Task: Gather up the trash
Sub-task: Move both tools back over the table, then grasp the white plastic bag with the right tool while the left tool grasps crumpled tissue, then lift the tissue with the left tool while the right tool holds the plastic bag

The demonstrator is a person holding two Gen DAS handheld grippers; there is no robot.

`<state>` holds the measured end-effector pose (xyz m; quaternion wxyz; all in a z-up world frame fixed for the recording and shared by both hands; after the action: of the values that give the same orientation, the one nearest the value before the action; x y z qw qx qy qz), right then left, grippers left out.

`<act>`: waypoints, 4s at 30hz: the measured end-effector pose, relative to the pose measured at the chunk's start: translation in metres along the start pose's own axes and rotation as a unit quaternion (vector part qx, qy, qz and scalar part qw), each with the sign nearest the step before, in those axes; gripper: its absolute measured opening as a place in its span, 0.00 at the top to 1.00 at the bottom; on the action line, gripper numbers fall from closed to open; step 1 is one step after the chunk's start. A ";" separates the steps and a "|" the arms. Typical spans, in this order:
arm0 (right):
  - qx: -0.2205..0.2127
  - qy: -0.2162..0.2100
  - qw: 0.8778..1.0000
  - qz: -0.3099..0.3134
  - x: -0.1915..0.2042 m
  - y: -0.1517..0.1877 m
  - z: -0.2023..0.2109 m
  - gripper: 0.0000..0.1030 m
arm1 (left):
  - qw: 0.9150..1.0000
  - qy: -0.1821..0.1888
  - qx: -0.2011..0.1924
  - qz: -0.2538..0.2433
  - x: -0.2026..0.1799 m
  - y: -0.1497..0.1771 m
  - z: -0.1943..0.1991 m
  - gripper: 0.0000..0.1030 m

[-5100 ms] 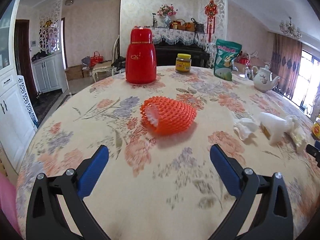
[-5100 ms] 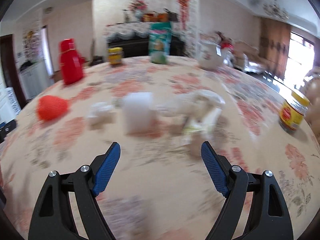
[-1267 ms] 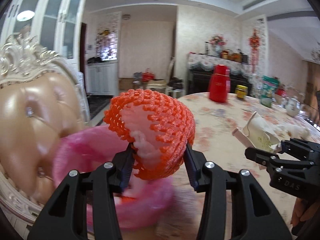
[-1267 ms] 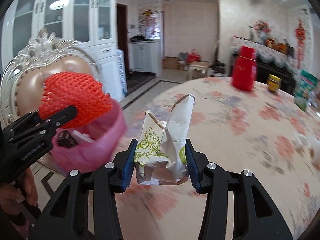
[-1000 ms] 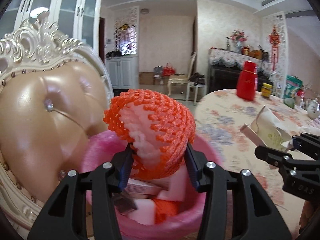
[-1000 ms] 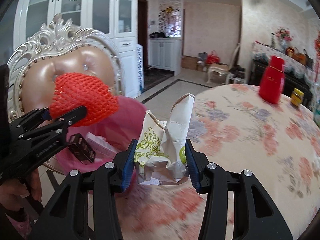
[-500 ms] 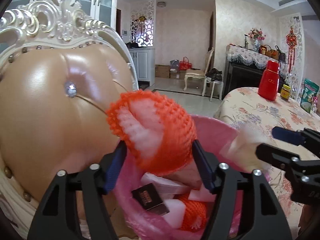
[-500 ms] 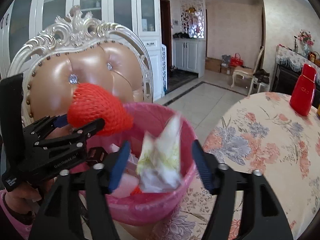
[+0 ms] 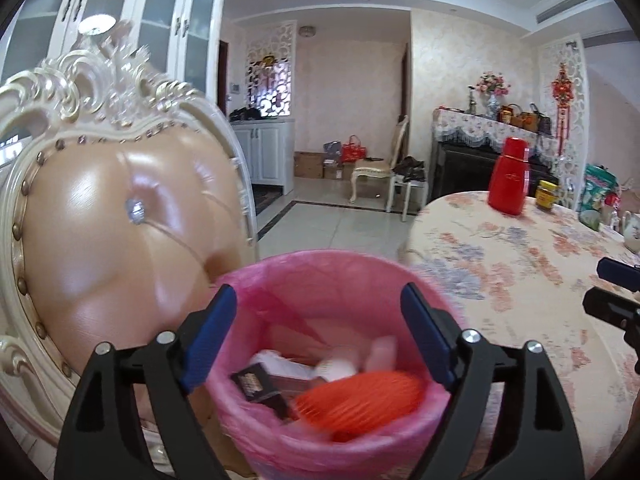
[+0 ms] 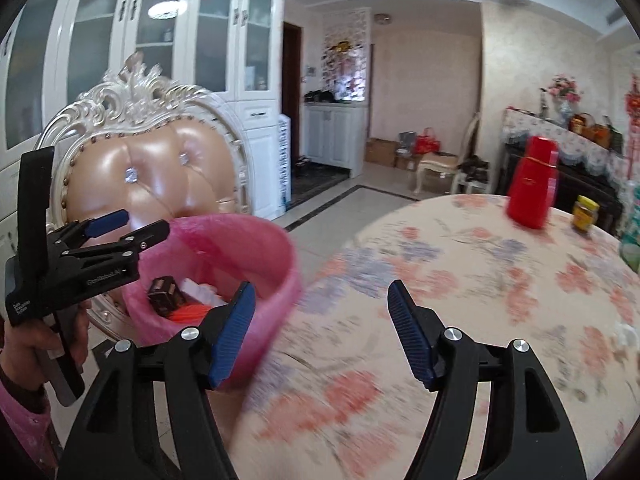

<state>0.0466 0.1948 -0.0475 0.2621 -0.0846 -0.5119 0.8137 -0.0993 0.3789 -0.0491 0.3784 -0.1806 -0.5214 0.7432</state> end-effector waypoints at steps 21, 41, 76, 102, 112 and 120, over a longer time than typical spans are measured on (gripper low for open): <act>-0.039 0.240 0.962 -0.125 -0.240 0.069 0.169 0.24 | 0.962 0.253 -0.029 -0.101 -0.321 -0.040 0.053 0.05; -0.011 0.383 0.893 -0.238 -0.507 0.106 0.215 0.20 | 0.938 0.312 0.045 -0.141 -0.565 -0.066 -0.053 0.05; 0.068 0.355 0.893 -0.268 -0.601 0.104 0.158 0.63 | 0.909 0.323 0.168 -0.205 -0.675 -0.040 -0.132 0.86; 0.088 0.273 0.921 -0.265 -0.439 0.137 0.163 0.57 | 0.908 0.351 0.124 -0.189 -0.534 0.001 -0.024 0.82; 0.088 0.251 0.926 -0.268 -0.421 0.144 0.172 0.38 | 0.914 0.346 0.110 -0.181 -0.497 0.013 0.003 0.61; 0.088 0.254 0.928 -0.257 -0.414 0.148 0.179 0.37 | 0.922 0.334 0.107 -0.161 -0.480 0.011 0.001 0.40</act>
<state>0.2743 -0.2087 -0.1491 0.5901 -0.1301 -0.3591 0.7113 0.2075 0.0160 -0.1197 0.6626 -0.2902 -0.3039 0.6200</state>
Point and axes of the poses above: each gripper's, at about its wrist camera, not at the fingertips, and z roughly against the way its jaws point, x to its left, y to its underside, the point moved 5 cm from there along -z, roughly the way its jaws point, and after that the axes turned 9 degrees about -z, right-handed, at the moved point
